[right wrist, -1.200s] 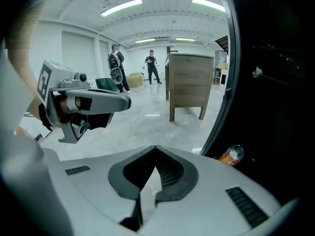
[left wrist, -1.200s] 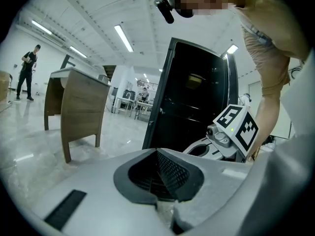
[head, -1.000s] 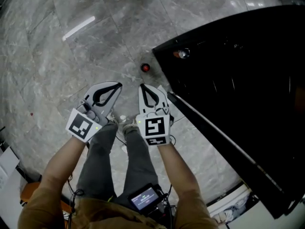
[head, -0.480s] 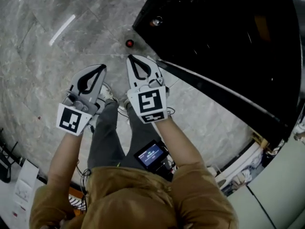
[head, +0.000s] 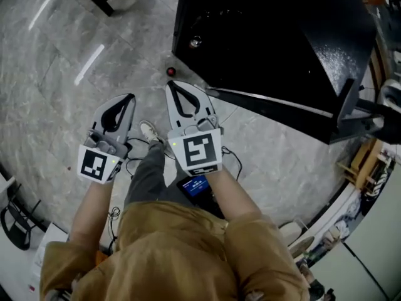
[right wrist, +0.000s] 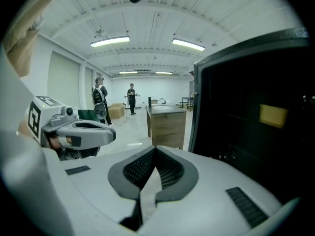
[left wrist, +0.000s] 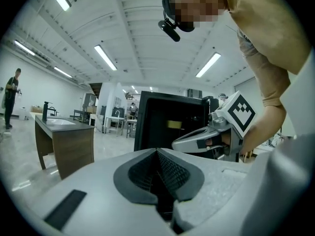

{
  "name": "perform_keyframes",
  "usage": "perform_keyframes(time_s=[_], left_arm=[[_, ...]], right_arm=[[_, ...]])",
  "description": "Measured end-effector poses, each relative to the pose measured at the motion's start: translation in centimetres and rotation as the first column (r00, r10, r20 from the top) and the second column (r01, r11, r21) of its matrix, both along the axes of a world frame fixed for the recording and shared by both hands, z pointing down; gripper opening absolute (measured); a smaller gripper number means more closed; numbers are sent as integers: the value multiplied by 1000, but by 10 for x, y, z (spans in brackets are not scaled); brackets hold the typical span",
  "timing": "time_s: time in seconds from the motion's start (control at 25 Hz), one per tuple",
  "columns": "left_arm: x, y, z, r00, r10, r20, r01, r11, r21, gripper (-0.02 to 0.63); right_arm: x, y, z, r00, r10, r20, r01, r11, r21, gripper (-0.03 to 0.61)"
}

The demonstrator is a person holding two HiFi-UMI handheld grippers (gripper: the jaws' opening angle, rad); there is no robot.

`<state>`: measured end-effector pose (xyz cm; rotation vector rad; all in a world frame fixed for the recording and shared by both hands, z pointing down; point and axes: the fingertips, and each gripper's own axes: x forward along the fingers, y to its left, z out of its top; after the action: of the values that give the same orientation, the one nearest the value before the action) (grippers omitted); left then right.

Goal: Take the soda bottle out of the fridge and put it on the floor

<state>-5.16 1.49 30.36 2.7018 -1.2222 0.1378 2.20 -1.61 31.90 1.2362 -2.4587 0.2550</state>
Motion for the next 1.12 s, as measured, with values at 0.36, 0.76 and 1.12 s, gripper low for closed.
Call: perform_keyframes(time_s=[0.36, 0.76, 1.12], left_arm=[[29, 7, -86, 998, 55, -32, -52, 995, 88, -5], [25, 16, -163, 999, 47, -25, -41, 980, 195, -5], [19, 18, -197, 1000, 24, -12, -20, 972, 236, -5]], right_arm=[[34, 2, -105, 996, 56, 76, -66, 989, 135, 0], [57, 19, -188, 980, 84, 181, -122, 970, 208, 0], [78, 17, -238, 969, 69, 237, -129, 960, 249, 0]])
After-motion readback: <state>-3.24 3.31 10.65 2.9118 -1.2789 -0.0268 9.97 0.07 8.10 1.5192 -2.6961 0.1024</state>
